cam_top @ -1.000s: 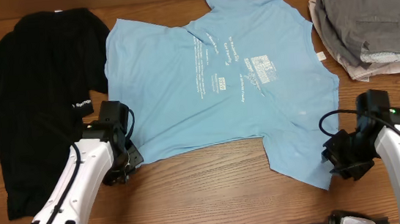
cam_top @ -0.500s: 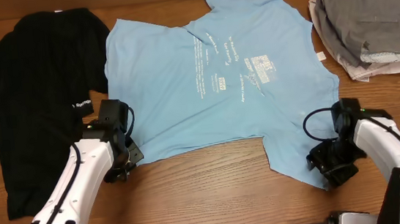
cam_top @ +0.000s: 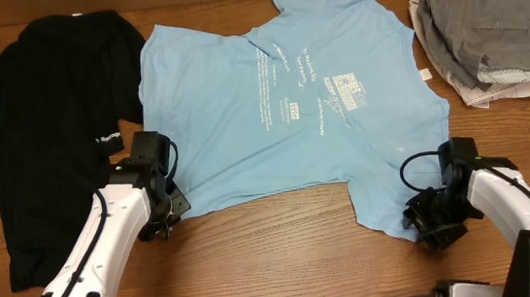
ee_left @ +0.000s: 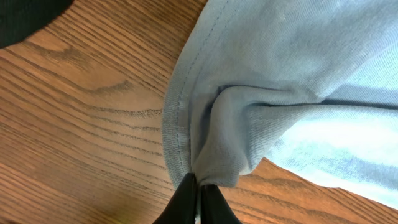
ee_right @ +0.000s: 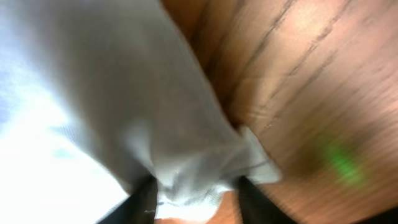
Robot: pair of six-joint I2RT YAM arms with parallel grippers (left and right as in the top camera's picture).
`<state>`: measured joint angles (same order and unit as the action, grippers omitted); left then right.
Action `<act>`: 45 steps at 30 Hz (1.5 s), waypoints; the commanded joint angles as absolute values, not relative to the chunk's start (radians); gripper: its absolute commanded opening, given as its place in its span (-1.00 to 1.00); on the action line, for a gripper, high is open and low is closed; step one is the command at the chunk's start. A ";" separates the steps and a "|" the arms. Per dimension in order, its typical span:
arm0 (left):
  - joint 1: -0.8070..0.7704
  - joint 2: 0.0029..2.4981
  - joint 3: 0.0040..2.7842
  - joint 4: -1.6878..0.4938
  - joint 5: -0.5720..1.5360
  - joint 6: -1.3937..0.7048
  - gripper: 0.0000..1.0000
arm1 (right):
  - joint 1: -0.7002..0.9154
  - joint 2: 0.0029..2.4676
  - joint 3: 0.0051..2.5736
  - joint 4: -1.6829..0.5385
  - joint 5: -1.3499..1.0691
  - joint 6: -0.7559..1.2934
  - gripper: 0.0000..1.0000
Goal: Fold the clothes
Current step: 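Fold the bottom hem upward toward the collar with both grippers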
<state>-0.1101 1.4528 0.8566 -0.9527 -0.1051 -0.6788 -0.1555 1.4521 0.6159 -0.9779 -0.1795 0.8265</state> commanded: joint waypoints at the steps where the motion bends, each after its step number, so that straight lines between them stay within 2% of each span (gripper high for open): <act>1: -0.111 1.438 0.850 -0.952 -0.109 -0.677 -0.92 | -0.153 1.484 0.582 -0.948 -0.133 0.833 -0.93; 11: -0.061 1.438 1.132 -1.248 -0.085 -0.508 -0.92 | -0.268 1.375 0.875 -1.205 -0.158 0.617 -0.92; 21: -0.059 1.430 1.135 -1.361 -0.085 -0.501 -0.92 | -0.421 1.292 1.054 -1.401 -0.159 0.437 -0.93; 28: -0.059 1.349 1.135 -1.414 -0.089 -0.501 -0.92 | -0.443 1.255 1.147 -1.481 -0.160 0.356 -0.92; 34: -0.059 1.297 1.134 -1.349 -0.088 -0.501 -0.91 | -0.426 1.264 1.193 -1.437 -0.169 0.331 -0.93; 45: -0.059 1.443 1.132 -1.093 -0.142 -0.501 -0.92 | -0.212 1.428 1.193 -1.104 -0.226 0.318 -0.92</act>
